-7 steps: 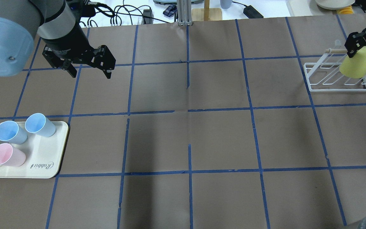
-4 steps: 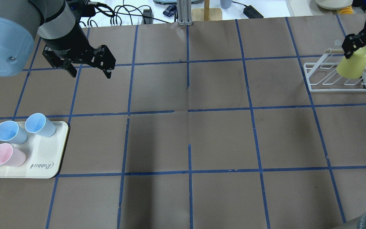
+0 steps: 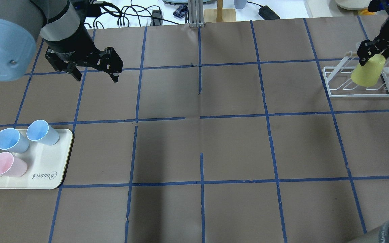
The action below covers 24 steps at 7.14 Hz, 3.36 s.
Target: Transfer IKEA cup to right arm and place on rack
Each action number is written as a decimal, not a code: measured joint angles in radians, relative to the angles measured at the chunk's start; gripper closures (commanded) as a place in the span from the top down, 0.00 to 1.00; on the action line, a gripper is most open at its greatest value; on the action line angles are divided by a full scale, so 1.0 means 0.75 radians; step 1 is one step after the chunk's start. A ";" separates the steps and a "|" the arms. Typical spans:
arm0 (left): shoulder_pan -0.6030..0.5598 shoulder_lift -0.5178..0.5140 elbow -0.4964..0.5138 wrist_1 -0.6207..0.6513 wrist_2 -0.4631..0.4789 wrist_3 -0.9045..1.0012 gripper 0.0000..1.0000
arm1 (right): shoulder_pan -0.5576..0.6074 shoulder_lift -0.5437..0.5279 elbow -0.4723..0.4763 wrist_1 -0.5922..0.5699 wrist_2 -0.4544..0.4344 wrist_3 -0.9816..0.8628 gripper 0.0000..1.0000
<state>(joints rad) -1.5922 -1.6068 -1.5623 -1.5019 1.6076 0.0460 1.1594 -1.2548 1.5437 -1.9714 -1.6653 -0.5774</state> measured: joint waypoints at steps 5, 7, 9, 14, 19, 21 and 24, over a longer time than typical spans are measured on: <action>0.000 0.001 0.002 0.000 0.000 0.000 1.00 | 0.003 -0.014 0.002 0.017 -0.005 -0.001 1.00; 0.001 0.002 0.002 0.000 0.003 0.001 1.00 | 0.021 -0.084 -0.051 0.161 0.004 0.011 1.00; 0.004 0.005 0.007 -0.002 0.014 0.002 1.00 | 0.094 -0.150 -0.147 0.428 0.029 0.121 1.00; 0.016 0.037 0.012 -0.022 0.001 -0.004 1.00 | 0.375 -0.365 -0.187 0.825 0.091 0.507 1.00; 0.009 0.046 0.017 -0.035 -0.001 -0.004 1.00 | 0.522 -0.403 -0.103 0.749 0.093 0.674 1.00; 0.007 0.043 0.019 -0.035 -0.002 -0.004 1.00 | 0.536 -0.400 -0.097 0.683 0.093 0.683 1.00; 0.006 0.048 0.019 -0.035 0.000 -0.004 1.00 | 0.538 -0.397 -0.100 0.597 0.086 0.685 1.00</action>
